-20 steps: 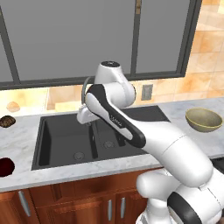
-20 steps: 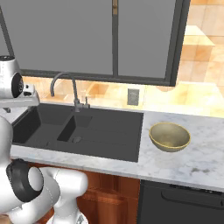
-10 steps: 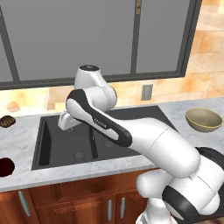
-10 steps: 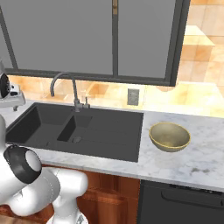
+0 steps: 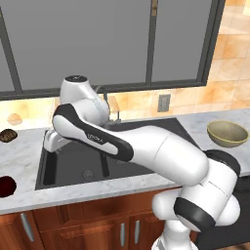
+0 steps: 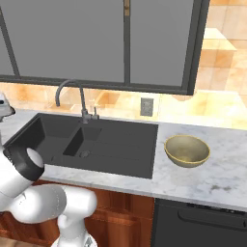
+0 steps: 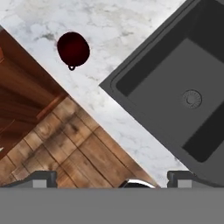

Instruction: Pick the mug and place it in the sink. Pick the bowl and place it in the open cabinet and then close the cabinet.

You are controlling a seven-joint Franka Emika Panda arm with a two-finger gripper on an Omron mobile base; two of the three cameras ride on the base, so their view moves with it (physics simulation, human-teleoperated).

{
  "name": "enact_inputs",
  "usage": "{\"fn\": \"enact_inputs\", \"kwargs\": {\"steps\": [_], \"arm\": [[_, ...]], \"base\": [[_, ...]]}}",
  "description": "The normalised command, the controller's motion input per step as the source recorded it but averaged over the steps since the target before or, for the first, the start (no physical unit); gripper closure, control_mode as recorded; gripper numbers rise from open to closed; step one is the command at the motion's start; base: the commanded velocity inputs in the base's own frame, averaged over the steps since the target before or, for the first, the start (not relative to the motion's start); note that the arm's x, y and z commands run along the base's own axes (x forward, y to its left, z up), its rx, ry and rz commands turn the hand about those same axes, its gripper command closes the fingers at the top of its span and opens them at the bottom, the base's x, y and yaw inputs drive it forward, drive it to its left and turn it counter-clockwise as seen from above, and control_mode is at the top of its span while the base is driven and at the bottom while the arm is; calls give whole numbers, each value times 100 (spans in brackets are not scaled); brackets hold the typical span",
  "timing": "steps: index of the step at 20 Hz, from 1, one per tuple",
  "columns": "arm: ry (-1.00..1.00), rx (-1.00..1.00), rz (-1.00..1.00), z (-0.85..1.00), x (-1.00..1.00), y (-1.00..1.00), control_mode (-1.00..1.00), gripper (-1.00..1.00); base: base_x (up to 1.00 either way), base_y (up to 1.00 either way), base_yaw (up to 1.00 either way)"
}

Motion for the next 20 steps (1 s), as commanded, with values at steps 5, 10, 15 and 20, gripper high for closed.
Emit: {"fn": "enact_inputs", "kwargs": {"steps": [5, 10, 15, 20], "arm": [[0, 0, 3, -18, -29, 26, -100, -100], [0, 1, 0, -30, -26, 10, -100, -100], [0, 2, 0, -34, -16, 16, -100, -100], [0, 3, 0, -28, -4, 14, -100, -100]], "base": [[0, 0, 0], [0, 0, 0], [0, 0, 0], [0, 0, 0]]}}
